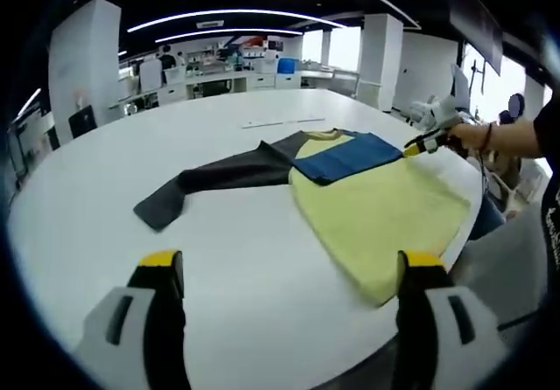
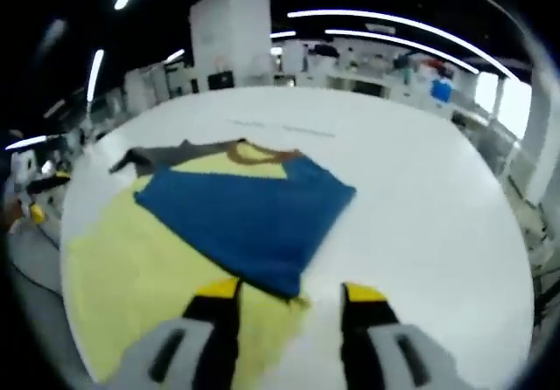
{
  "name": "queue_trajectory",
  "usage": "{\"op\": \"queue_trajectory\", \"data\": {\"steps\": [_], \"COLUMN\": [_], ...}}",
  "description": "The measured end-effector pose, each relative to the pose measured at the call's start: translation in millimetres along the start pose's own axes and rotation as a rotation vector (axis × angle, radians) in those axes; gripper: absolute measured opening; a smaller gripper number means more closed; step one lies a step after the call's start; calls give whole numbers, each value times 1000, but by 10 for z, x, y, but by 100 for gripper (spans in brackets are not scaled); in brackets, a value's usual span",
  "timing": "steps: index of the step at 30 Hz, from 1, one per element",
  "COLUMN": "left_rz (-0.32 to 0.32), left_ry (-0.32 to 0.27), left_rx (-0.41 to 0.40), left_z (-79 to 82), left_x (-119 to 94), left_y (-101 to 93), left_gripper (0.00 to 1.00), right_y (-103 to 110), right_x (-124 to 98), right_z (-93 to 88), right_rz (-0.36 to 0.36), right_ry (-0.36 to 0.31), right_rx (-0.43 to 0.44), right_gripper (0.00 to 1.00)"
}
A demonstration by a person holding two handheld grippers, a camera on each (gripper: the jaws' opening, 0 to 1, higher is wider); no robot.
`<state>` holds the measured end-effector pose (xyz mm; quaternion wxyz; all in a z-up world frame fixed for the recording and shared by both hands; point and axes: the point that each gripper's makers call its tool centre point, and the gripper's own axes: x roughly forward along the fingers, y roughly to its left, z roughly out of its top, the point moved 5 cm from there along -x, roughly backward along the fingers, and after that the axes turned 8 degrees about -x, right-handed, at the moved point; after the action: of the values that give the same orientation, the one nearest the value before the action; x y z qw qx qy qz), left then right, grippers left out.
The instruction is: Fold the garment on the visible template until the final outline fits inside the template.
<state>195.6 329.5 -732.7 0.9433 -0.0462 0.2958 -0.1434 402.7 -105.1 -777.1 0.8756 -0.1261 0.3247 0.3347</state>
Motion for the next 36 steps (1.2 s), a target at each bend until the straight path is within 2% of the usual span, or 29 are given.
{"op": "queue_trajectory", "data": {"steps": [1, 4, 6, 11, 17, 18, 22, 26, 28, 30, 32, 36], "left_rz": [4, 10, 16, 39, 101, 120, 150, 171, 194, 218, 253, 309], "left_ry": [-1, -14, -26, -48, -53, -58, -57, -68, -67, -77, -118, -141], "left_rx": [-1, -13, -26, -59, -108, -114, -123, -157, -166, -192, -226, -229], "left_z": [14, 46, 69, 143, 212, 245, 292, 310, 306, 314, 346, 381], "left_x": [-6, -10, -9, -5, -11, 1, 19, 52, 73, 94, 111, 173], "left_y": [22, 139, 202, 320, 494, 583, 745, 914, 1011, 1100, 1208, 1423], "left_gripper": [99, 99, 99, 99, 99, 98, 97, 92, 90, 87, 82, 78], "right_y": [39, 176, 257, 431, 538, 571, 607, 659, 751, 796, 820, 888], "right_x": [-10, -98, -166, -318, -484, -524, -584, -613, -626, -647, -662, -689], "right_z": [17, 104, 169, 261, 312, 309, 298, 301, 308, 318, 317, 287], "right_rz": [13, 64, 96, 139, 162, 166, 166, 138, 131, 132, 136, 144], "right_ry": [-8, -37, -65, -81, -97, -98, -101, -104, -107, -120, -125, -111], "right_rx": [-8, -14, -18, -3, 21, 17, 17, 2, 0, 15, 27, 28], "right_gripper": [62, 78, 84, 99, 99, 99, 99, 99, 99, 99, 99, 99]}}
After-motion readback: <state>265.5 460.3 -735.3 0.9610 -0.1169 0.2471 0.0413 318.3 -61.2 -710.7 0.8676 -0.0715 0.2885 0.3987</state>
